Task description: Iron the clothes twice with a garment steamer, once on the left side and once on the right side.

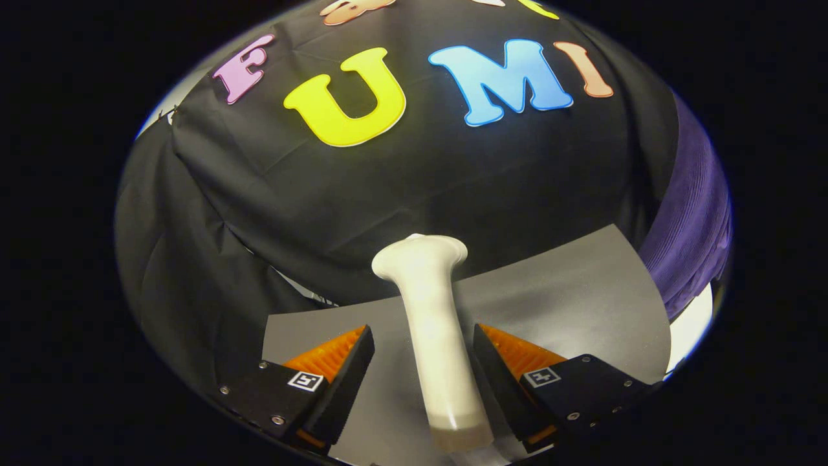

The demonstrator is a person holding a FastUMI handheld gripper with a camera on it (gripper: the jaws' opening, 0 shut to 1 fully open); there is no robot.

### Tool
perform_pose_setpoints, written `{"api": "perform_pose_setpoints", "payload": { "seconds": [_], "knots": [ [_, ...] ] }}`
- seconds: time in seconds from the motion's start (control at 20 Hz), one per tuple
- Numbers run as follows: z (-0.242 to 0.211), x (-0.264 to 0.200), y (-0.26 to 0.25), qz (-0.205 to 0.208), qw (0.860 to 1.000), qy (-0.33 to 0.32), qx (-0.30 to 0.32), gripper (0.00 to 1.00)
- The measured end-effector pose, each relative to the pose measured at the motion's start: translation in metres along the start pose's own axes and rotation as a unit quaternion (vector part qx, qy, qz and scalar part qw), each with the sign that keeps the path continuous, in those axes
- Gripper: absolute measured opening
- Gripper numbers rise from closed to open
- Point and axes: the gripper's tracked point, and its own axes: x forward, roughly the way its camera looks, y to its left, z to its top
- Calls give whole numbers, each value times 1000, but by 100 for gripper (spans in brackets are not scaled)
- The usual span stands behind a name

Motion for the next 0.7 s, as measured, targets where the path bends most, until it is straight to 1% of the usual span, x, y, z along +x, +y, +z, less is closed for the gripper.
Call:
{"api": "perform_pose_setpoints", "payload": {
  "seconds": [0.1, 0.15, 0.2, 0.3, 0.35, 0.4, 0.45, 0.6, 0.7],
  "knots": [
    [-7, 3, 2, 6, 1000, 6, 15, 95],
    [-4, 3, 0, 3, 1000, -2, 16, 94],
    [-6, 3, -1, -1, 1000, 1, 17, 91],
    [-5, 7, -9, -14, 1000, 2, 19, 83],
    [-4, 8, -14, -18, 1000, 2, 21, 76],
    [-5, 8, -15, -7, 1000, 1, 27, 68],
    [-6, 9, -15, 8, 999, 1, 36, 54],
    [-8, 12, -11, 42, 998, 11, 50, 48],
    [-7, 11, -10, 43, 998, 11, 48, 43]
  ]
}}
